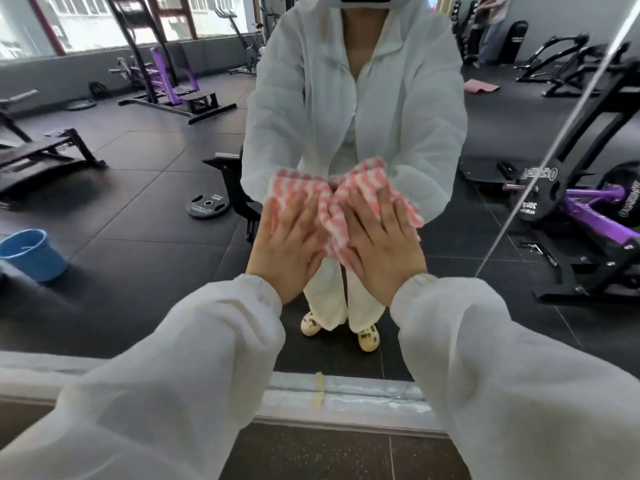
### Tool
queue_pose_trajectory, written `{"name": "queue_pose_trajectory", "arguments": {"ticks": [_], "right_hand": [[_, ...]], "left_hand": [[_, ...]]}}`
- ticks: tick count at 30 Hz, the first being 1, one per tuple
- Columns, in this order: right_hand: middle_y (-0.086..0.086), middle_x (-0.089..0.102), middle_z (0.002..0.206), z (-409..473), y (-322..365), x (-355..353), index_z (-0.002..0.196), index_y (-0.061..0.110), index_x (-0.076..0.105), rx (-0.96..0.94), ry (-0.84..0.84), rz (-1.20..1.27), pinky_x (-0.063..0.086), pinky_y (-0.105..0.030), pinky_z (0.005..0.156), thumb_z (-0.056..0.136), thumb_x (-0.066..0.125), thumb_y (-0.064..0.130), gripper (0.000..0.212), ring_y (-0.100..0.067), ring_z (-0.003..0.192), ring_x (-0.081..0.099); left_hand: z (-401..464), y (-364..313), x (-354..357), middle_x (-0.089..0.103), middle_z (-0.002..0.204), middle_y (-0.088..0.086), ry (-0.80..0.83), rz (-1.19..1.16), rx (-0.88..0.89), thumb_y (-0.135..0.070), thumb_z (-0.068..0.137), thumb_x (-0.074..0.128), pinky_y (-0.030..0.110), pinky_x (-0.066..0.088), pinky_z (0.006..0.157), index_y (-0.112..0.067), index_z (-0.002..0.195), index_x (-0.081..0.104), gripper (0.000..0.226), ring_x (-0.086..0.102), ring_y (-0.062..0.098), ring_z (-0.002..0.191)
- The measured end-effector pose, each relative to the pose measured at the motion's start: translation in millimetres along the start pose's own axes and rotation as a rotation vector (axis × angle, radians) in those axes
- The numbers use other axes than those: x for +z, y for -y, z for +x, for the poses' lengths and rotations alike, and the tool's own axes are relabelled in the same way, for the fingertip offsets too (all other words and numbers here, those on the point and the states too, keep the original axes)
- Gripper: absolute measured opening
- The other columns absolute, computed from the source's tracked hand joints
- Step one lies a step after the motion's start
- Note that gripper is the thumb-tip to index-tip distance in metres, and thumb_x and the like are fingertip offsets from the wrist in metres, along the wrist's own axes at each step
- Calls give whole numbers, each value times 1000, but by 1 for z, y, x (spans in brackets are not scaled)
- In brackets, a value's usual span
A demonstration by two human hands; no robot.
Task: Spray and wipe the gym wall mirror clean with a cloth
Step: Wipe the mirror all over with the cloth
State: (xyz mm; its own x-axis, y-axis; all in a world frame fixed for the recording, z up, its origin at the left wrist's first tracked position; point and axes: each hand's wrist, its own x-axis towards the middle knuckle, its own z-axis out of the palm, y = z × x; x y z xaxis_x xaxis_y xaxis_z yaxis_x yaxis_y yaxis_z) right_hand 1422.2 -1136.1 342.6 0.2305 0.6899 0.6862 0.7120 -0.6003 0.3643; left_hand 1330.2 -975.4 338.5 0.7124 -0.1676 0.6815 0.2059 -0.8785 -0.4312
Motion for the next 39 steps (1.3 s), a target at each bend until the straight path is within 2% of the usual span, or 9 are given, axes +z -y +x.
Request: {"name": "queue_pose_trajectory", "arguments": {"ticks": [3, 7, 12, 16, 20, 22, 26, 34, 39], "right_hand": [[-9, 13, 151, 27, 14, -5, 148, 13, 16, -11, -70, 14, -8, -49, 114, 94, 31, 38, 61, -44, 137, 8], [-8, 12, 151, 32, 39, 7, 147, 14, 17, -27, -134, 24, -8, -48, 114, 95, 28, 39, 59, -40, 138, 10], [-8, 28, 153, 10, 63, 43, 148, 16, 23, -132, -218, -5, 3, -47, 114, 100, 29, 37, 52, -36, 139, 17], [-6, 34, 152, -23, 91, 87, 147, 18, 31, -234, -229, -40, 1, -46, 115, 96, 41, 40, 57, -34, 139, 18], [-6, 29, 154, -64, 130, 133, 149, 17, 22, -280, -207, -20, 0, -47, 115, 95, 39, 38, 60, -33, 140, 13], [-6, 26, 156, -84, 149, 155, 150, 17, 20, -302, -192, -40, -2, -47, 115, 96, 38, 37, 61, -33, 141, 10], [-6, 27, 155, -131, 191, 208, 149, 17, 24, -311, -191, -32, -4, -47, 115, 95, 44, 36, 61, -32, 141, 12], [-2, 35, 152, -211, 252, 287, 146, 18, 27, -449, -46, -116, -6, -48, 116, 86, 55, 40, 70, -30, 141, 23], [0, 28, 155, -236, 278, 308, 146, 16, 12, -554, 115, -142, -18, -49, 112, 87, 42, 37, 69, -30, 144, 20]], "left_hand": [[-2, 30, 3, 19, 148, 12, -79, -6, 0, -41, 94, 34, 58, 5, 110, -17, 146, 21, 58, 12, 35, 138], [-21, 41, 18, 18, 147, 17, -145, -41, 1, -39, 95, 38, 52, 6, 113, -13, 145, 23, 58, 10, 37, 138], [-66, 26, 63, 20, 145, 22, -159, -64, -71, -41, 100, 29, 49, 8, 115, -9, 144, 24, 54, 16, 44, 135], [-122, -3, 110, 21, 145, 25, -159, -71, -175, -43, 101, 26, 51, 5, 116, -7, 143, 26, 55, -4, 40, 143], [-181, -37, 155, 17, 148, 21, -127, -134, -258, -44, 102, 19, 52, 7, 116, -21, 152, -2, 58, 14, 51, 135], [-207, -53, 173, 17, 148, 20, -80, -164, -312, -43, 102, 16, 53, 10, 115, -22, 151, -4, 57, 22, 54, 133], [-268, -87, 215, 29, 144, 32, 32, -226, -420, -41, 102, 13, 58, 22, 109, -7, 142, 24, 54, 32, 56, 129], [-379, -146, 270, 40, 138, 32, 263, -326, -503, -42, 101, 15, 54, 33, 105, -5, 139, 29, 55, 36, 50, 127], [-419, -170, 284, 46, 134, 29, 462, -437, -626, -39, 92, 35, 55, 43, 99, -5, 135, 34, 54, 45, 46, 123]]}}
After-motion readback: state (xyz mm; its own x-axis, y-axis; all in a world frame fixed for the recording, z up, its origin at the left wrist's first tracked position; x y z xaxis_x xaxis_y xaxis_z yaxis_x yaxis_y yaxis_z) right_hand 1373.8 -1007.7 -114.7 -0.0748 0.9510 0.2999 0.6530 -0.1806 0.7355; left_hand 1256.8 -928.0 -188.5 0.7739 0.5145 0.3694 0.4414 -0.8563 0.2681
